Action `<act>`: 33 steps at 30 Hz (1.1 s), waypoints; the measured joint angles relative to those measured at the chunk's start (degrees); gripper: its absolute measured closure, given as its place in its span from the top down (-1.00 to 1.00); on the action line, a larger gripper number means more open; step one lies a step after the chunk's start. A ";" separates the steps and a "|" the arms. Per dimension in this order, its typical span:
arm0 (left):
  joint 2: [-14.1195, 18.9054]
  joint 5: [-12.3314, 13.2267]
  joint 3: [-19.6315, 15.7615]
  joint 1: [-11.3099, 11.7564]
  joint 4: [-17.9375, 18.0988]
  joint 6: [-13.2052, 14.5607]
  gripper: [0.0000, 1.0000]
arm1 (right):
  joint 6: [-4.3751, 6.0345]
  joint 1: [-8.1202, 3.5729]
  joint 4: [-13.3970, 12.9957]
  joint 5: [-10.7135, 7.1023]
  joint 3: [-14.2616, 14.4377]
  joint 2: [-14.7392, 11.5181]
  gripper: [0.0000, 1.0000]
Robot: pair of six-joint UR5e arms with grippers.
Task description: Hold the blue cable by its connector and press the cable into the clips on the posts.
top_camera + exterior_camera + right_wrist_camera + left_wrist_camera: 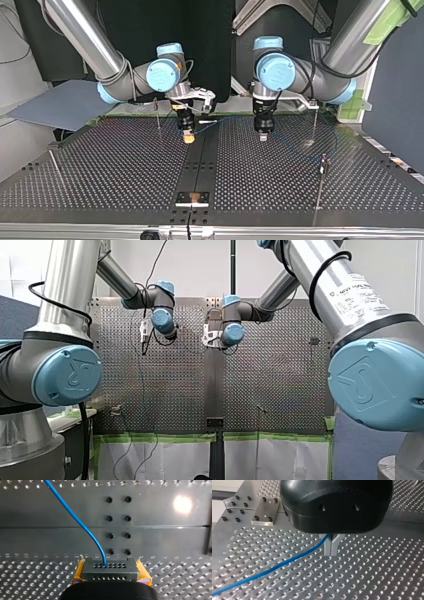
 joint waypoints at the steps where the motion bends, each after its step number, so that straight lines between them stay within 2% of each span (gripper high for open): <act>1: -0.09 -0.08 -0.40 -0.15 0.38 -0.15 -1.00 | 0.24 -0.05 -0.36 0.03 0.36 0.00 -1.00; 11: -3.79 -1.06 -4.86 -2.47 4.71 -1.55 -1.00 | 1.27 -0.38 -5.17 0.36 5.20 0.00 -1.00; 19: -6.92 -1.45 -7.28 -4.25 8.72 -1.87 -1.00 | 3.54 -1.16 -9.41 0.10 9.43 0.02 -1.00; 27: -8.80 -2.39 -9.02 -5.56 13.15 -2.48 -1.00 | 3.07 -1.36 -14.29 0.26 14.33 0.08 -1.00; 33: -9.54 -2.58 -10.96 -6.61 16.03 -2.90 -1.00 | 3.58 -1.48 -17.41 0.44 17.45 0.17 -1.00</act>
